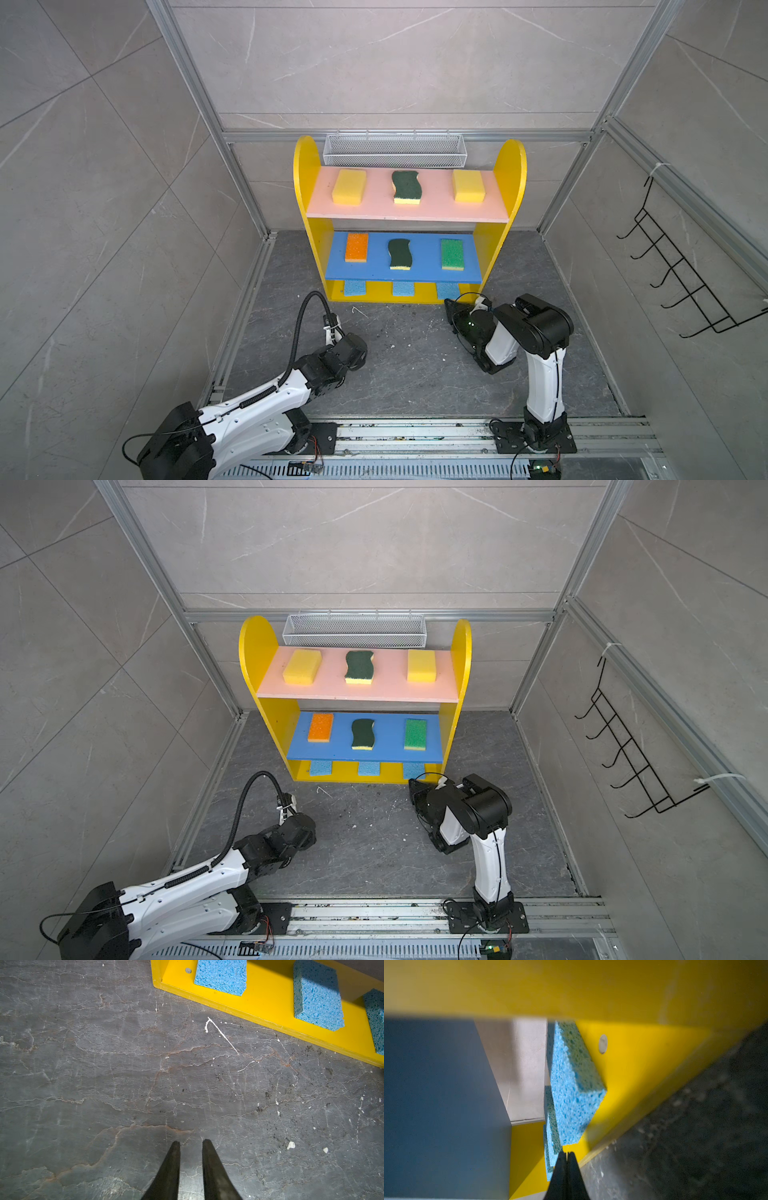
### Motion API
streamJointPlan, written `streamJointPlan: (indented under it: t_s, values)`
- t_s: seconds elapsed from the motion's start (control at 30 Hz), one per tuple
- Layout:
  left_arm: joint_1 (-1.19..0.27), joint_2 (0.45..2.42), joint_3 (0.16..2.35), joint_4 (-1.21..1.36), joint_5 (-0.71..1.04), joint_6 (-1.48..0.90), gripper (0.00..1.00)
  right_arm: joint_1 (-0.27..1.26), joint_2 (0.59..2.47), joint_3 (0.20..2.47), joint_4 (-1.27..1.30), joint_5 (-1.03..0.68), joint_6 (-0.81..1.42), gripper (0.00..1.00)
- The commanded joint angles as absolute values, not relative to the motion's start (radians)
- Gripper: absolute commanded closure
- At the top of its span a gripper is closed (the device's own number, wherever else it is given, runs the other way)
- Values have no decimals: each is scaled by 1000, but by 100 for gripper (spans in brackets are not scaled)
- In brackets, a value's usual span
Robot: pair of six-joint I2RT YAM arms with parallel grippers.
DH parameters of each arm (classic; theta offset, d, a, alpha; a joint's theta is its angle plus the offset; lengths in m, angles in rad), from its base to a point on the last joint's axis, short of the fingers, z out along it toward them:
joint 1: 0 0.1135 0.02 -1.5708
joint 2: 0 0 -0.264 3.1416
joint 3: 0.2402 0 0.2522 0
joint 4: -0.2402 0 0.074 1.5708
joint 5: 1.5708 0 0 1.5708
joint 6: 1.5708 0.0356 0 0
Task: Place and organize the cleaning sponges onto the shelf
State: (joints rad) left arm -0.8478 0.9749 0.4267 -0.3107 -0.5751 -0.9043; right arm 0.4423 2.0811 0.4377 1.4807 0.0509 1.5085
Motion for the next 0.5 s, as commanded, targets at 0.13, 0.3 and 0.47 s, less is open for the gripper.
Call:
streamJointPlan:
  t_s: [0.13,0.3,0.47]
  values:
    - [-842,959,452,-304,-614,-916,76,473,2106,458,1293,81,1525,100]
    - [-844,948,448,-307,-617,-920,76,482,2131,475,1291,86,1544,100]
    - [-843,945,446,-311,-618,-924,76,483,2151,494,1287,87,1549,100]
